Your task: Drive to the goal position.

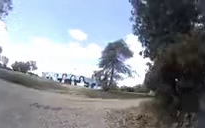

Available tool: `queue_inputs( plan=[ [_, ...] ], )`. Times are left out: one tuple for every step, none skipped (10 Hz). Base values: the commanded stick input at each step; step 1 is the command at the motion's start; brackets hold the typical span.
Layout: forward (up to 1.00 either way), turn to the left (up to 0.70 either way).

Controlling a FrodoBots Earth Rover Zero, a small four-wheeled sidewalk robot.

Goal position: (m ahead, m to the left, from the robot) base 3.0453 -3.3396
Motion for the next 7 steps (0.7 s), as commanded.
queue_inputs(
  plan=[
    [0.85,0.34],
    [0.85,0.34],
    [0.85,0.34],
    [0.85,0.28],
    [0.85,0.11],
    [0.85,0.0],
    [0.85,0.0]
  ],
)
